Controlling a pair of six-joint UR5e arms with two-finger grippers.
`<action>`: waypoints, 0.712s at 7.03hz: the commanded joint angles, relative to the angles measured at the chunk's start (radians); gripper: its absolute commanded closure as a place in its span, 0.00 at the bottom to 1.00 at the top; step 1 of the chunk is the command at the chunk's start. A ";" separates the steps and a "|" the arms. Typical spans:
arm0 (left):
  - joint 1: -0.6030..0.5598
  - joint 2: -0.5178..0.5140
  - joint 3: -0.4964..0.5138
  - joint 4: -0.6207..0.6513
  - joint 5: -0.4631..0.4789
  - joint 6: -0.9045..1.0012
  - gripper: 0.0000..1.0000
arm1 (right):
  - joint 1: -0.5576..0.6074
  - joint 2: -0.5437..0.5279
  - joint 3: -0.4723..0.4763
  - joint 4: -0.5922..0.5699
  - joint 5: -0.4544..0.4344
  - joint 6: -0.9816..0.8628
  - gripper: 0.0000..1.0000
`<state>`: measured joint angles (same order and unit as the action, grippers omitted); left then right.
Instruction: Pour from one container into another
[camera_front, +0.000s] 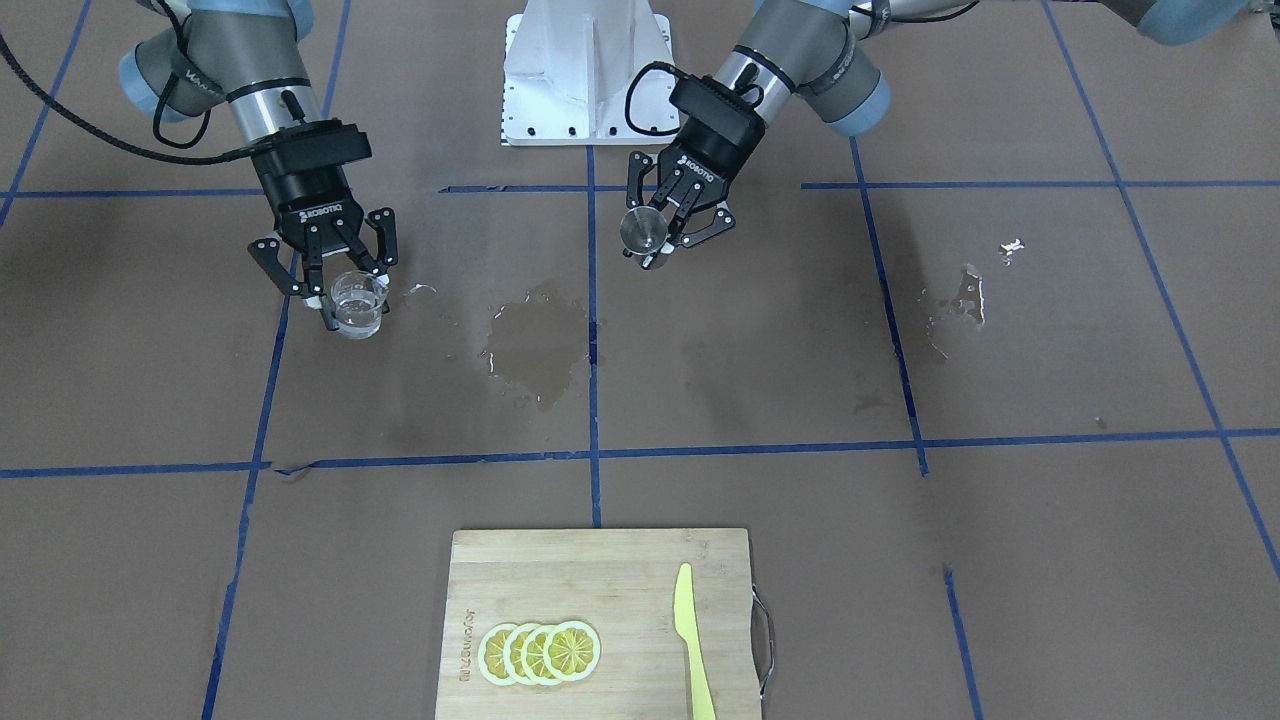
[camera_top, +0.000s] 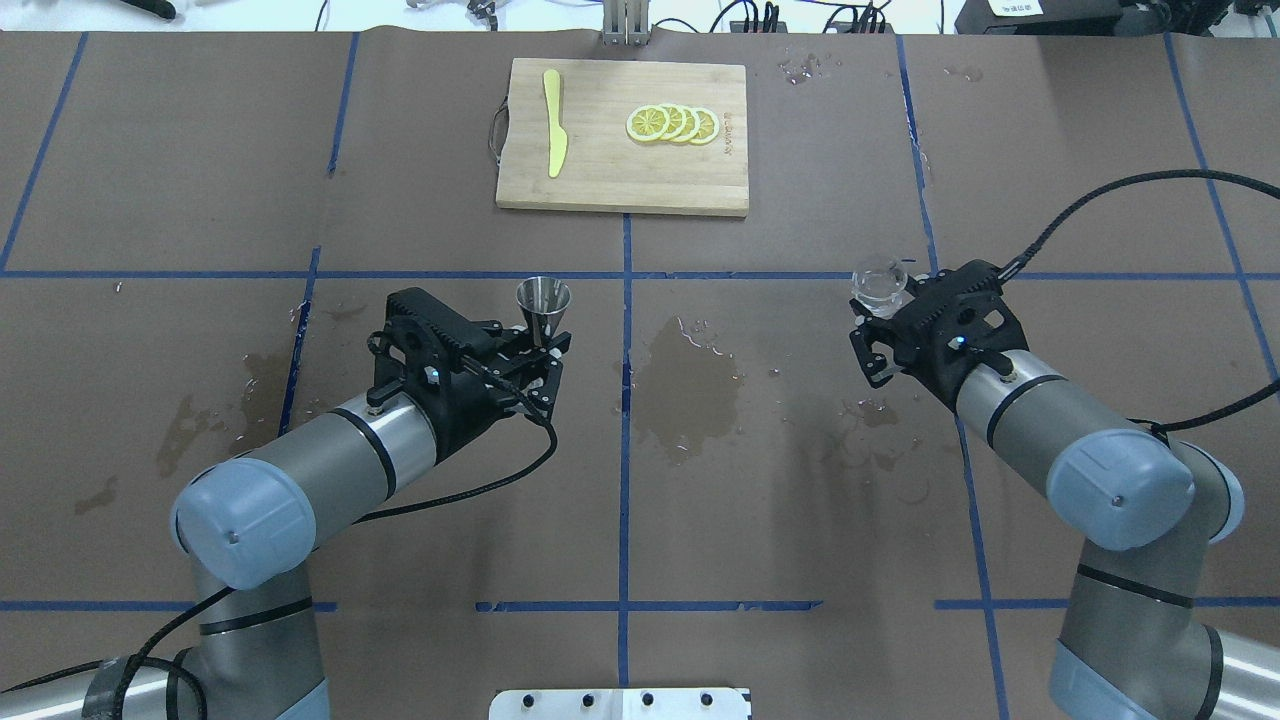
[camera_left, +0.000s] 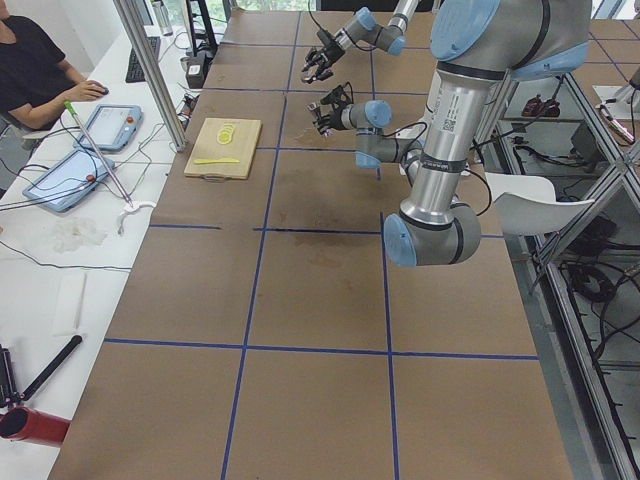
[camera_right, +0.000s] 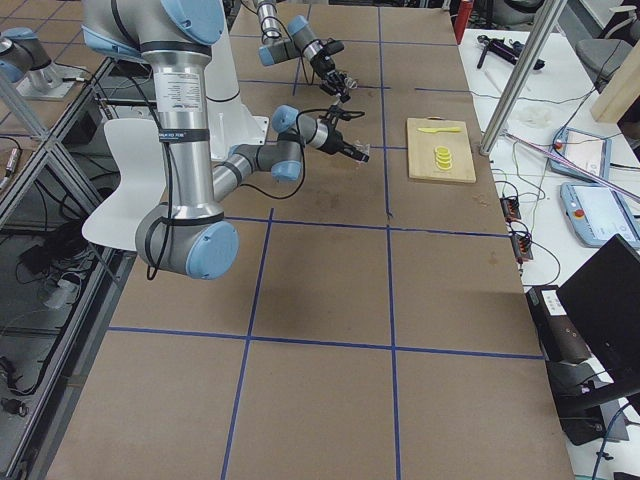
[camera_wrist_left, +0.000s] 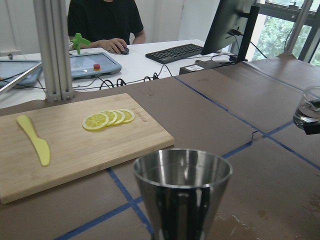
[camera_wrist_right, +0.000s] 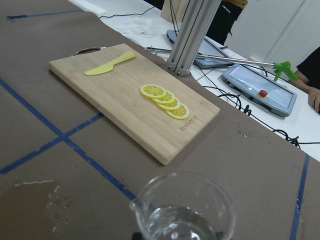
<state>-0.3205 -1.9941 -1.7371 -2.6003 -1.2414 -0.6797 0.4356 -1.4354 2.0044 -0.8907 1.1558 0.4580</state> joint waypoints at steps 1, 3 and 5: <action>-0.002 -0.018 0.059 -0.055 -0.044 0.049 1.00 | 0.003 0.067 0.100 -0.193 0.054 -0.059 1.00; 0.001 -0.028 0.111 -0.094 -0.044 0.099 1.00 | -0.001 0.146 0.102 -0.327 0.058 -0.126 1.00; -0.002 -0.047 0.134 -0.144 -0.078 0.120 1.00 | -0.024 0.237 0.094 -0.442 0.053 -0.208 1.00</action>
<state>-0.3206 -2.0280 -1.6151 -2.7235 -1.3024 -0.5709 0.4259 -1.2512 2.1022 -1.2652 1.2106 0.2846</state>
